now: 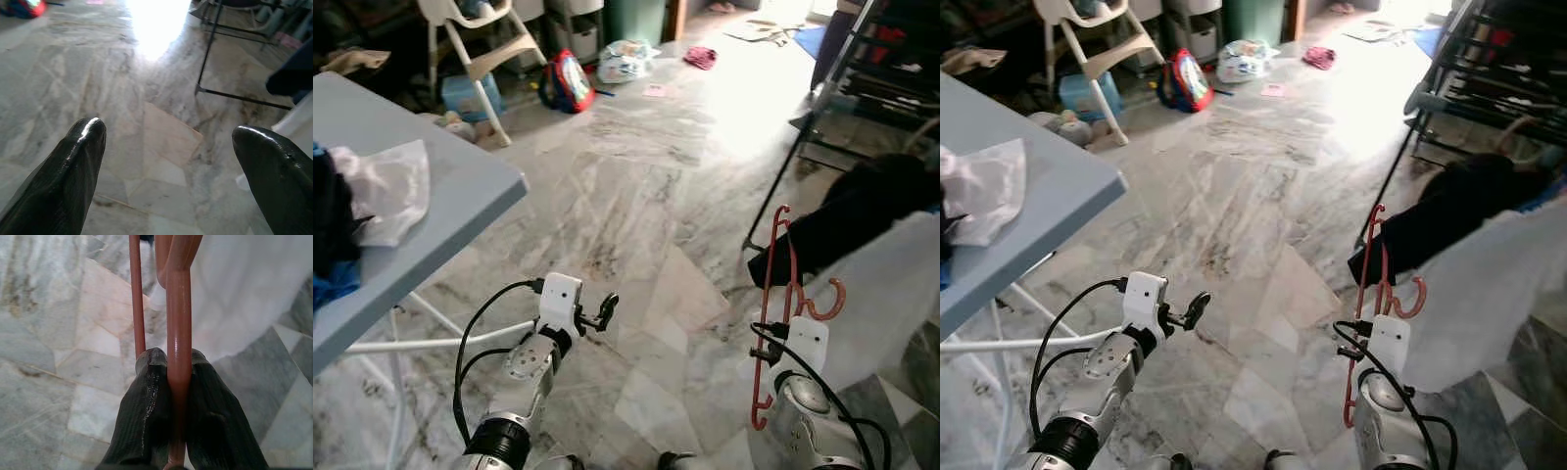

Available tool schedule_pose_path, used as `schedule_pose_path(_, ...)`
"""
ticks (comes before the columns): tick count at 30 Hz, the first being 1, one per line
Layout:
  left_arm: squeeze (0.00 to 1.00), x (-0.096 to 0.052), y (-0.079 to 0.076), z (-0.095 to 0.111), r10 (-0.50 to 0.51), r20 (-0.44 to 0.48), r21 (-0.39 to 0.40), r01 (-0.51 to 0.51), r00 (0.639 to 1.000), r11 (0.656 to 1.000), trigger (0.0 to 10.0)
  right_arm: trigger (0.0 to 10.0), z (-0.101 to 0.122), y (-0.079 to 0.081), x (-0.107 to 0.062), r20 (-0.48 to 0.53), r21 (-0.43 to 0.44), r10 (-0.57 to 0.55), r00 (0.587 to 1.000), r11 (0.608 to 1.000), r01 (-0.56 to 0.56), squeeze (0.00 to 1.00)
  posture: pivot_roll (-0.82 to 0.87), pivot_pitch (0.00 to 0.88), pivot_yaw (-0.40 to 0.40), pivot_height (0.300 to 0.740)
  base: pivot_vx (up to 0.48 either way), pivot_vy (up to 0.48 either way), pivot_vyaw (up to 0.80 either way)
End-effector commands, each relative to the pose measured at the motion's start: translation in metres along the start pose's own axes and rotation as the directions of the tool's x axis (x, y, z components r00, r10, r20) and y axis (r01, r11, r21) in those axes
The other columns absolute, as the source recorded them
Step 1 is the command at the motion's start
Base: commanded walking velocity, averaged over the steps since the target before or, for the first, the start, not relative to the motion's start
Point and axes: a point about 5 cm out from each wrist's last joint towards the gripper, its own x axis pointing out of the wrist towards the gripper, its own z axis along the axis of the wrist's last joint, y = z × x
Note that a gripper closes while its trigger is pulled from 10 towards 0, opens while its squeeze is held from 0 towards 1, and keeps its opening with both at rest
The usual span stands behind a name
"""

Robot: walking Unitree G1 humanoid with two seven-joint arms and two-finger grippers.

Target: Hang hanger

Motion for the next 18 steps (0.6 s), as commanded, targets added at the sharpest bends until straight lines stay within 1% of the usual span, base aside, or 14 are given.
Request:
schedule_pose_path(1,0.00,-0.0011,0.0008,-0.0044,0.002,-0.025,0.002,-0.002,1.000,1.000,10.0,10.0,-0.0001,-0.0032,-0.0008,-0.005,0.008,-0.010,1.000,1.000,0.010,0.00,-0.06,0.158,0.024,0.740,0.000,0.000,-0.74)
schedule_pose_path(15,0.00,0.0001,-0.0003,-0.0046,-0.004,-0.032,0.009,0.005,0.999,1.000,10.0,10.0,-0.0010,-0.0028,0.0005,-0.013,0.003,-0.015,1.000,1.000,0.015,0.00,-0.06,0.155,0.022,0.740,0.000,0.000,-0.75)
schedule_pose_path(18,0.00,-0.0001,-0.0005,-0.0053,-0.005,-0.036,0.012,0.005,0.999,1.000,10.0,10.0,-0.0016,-0.0027,0.0005,-0.015,0.000,-0.015,1.000,1.000,0.015,0.00,-0.06,0.155,0.022,0.740,0.000,0.269,-0.75)
